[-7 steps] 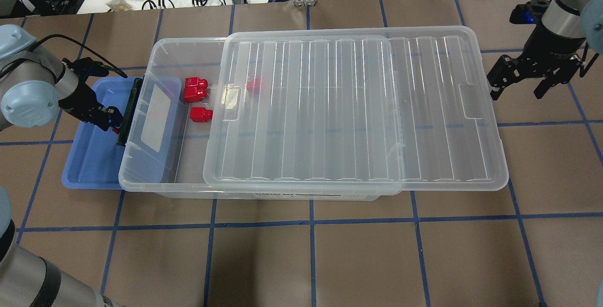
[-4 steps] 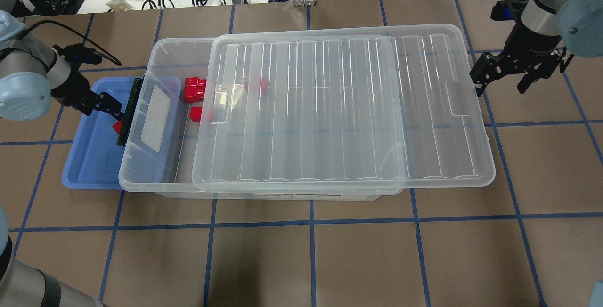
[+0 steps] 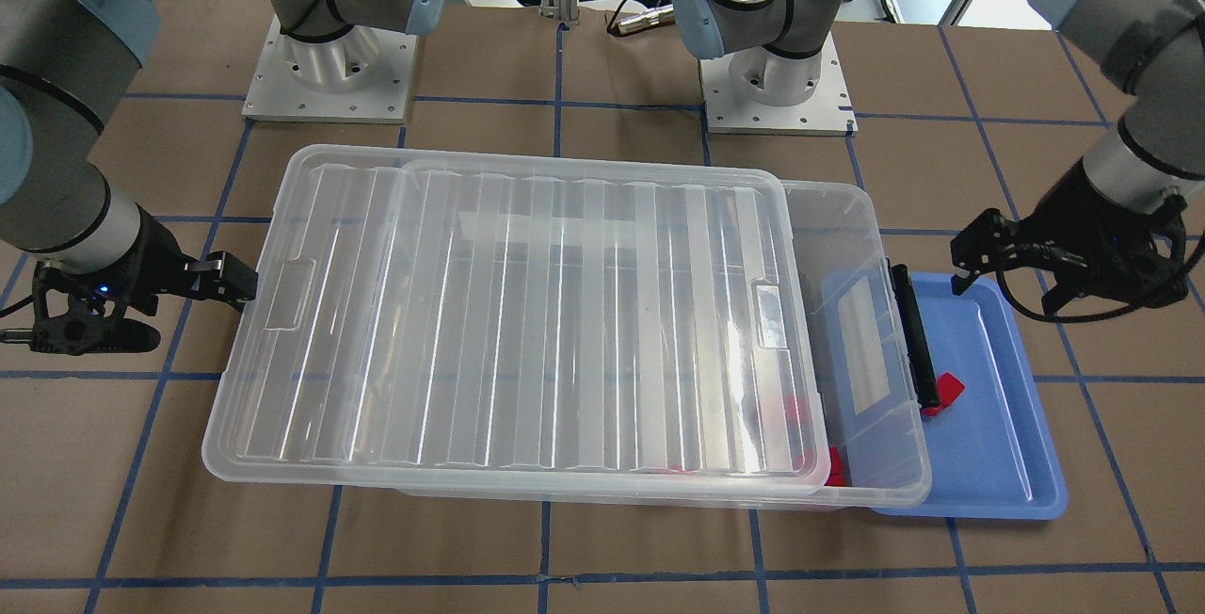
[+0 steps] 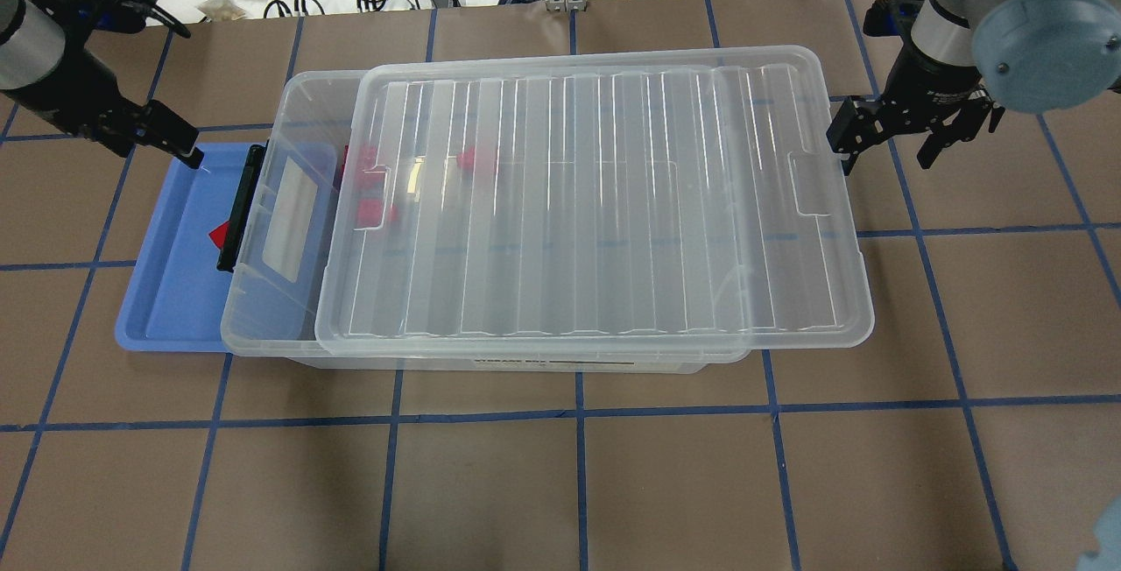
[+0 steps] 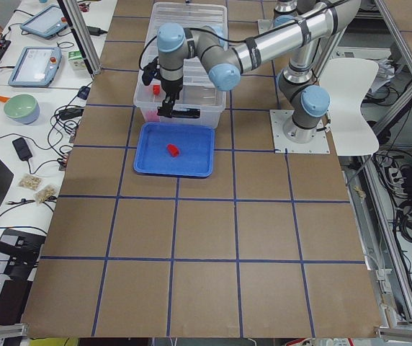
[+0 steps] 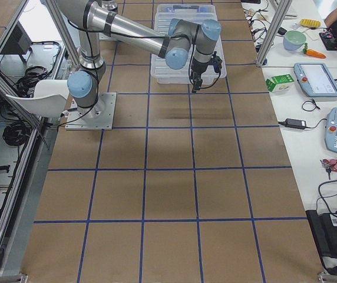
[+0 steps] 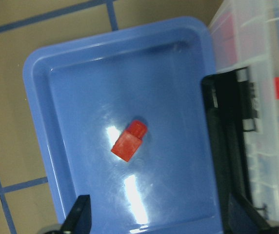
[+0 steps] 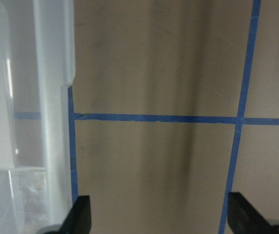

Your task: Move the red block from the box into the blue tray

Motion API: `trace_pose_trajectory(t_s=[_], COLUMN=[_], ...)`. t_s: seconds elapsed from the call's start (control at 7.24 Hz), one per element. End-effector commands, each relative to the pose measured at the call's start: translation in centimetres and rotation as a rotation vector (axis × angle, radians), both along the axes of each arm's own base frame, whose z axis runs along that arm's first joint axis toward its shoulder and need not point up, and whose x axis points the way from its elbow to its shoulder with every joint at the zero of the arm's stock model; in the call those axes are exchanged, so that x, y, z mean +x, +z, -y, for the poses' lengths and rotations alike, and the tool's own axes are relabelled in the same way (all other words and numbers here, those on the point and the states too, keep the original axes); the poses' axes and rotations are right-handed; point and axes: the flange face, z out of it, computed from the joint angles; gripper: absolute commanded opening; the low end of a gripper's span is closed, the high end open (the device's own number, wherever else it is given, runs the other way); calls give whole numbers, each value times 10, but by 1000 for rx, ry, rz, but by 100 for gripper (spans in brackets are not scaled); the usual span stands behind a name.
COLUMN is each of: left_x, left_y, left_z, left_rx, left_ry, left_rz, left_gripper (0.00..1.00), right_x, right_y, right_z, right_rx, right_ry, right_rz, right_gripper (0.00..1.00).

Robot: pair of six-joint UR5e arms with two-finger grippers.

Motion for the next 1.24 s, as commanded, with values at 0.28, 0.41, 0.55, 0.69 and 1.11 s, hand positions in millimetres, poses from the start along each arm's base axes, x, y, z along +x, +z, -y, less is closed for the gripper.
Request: trace_pose_trajectory(t_s=[0.28, 0.41, 0.55, 0.69, 1.11], left_x=[-144, -168, -173, -173, -169], left_y=[68, 74, 84, 87, 95], left_z=[-61, -82, -86, -75, -55], left_rx=[-33, 30, 11, 12, 46], left_ry=[15, 49, 78, 82, 132], left_rz=[60, 60, 55, 60, 71], left_gripper=[100, 100, 100, 100, 100], right_x=[52, 60, 70, 72, 79], right_y=[-2, -1, -2, -1, 0], right_z=[-4, -4, -6, -7, -8], right_rx=[-2, -6, -4, -4, -8], right_ry=[-3, -14, -6, -3, 8], right_rz=[-8, -11, -14, -14, -14], right_gripper=[100, 100, 100, 100, 100])
